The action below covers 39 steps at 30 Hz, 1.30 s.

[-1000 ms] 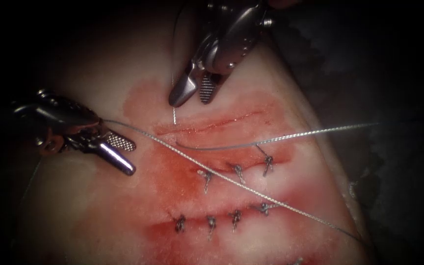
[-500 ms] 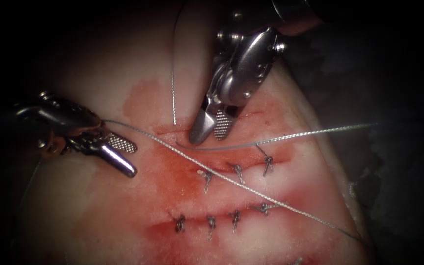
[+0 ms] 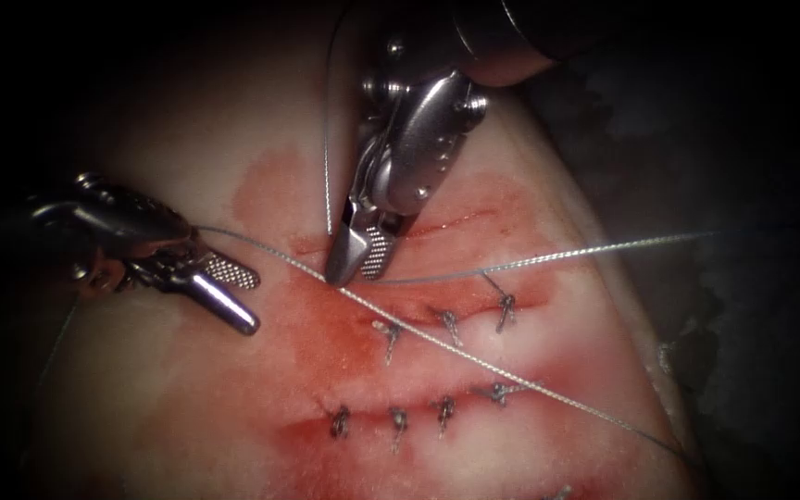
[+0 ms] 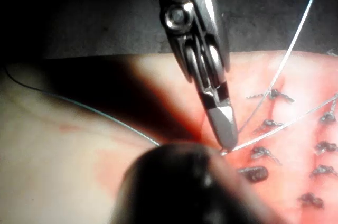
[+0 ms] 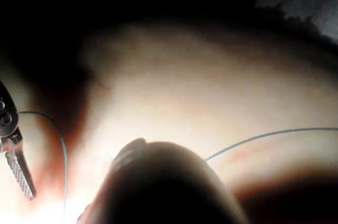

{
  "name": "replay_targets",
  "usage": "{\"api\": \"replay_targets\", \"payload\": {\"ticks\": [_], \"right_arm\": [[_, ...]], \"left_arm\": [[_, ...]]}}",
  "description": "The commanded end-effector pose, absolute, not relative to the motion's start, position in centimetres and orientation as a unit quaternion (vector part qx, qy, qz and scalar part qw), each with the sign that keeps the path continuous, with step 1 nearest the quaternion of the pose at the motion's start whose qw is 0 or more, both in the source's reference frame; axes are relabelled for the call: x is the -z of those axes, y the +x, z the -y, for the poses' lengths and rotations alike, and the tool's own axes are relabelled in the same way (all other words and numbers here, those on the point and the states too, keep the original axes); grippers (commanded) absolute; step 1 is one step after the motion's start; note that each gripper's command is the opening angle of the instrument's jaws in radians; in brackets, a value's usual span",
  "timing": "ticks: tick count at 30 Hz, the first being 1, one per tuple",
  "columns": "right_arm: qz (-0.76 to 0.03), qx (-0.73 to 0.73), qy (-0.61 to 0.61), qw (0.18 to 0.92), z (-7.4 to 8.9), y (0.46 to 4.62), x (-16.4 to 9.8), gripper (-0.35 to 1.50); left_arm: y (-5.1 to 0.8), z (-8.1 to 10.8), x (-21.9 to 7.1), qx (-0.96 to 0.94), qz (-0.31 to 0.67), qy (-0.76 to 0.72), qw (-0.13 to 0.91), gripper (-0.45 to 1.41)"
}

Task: Wound Closure
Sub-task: Pull the thread completely through the tissue using the right gripper, leaving a short tail at the top half of the tissue

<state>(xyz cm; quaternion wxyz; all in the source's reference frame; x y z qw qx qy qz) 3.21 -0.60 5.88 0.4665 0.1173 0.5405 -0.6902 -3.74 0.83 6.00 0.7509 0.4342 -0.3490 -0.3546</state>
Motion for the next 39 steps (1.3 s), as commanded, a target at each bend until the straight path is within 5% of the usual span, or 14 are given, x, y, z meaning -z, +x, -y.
{"api": "replay_targets", "payload": {"ticks": [1, 16, 32, 39], "right_arm": [[-0.541, 0.689, 0.121, 0.467, 0.6, 3.23, -5.9, -0.27], [-0.529, 0.674, 0.116, 0.502, 0.7, 2.48, -5.8, -0.35], [-0.446, 0.63, -0.016, 0.636, 1.3, -0.05, -5.5, -0.35], [-0.413, 0.618, -0.047, 0.668, 1.4, -0.72, -5.5, -0.35]], "left_arm": [[-3.8, -0.9, -6.0, 0.354, 0.351, 0.433, 0.751, 0.68], [-3.81, -0.9, -6.0, 0.354, 0.35, 0.434, 0.751, 0.68], [-3.81, -1.0, -6.1, 0.353, 0.349, 0.435, 0.751, 0.63], [-3.81, -1.0, -6.1, 0.354, 0.35, 0.435, 0.75, 0.63]]}}
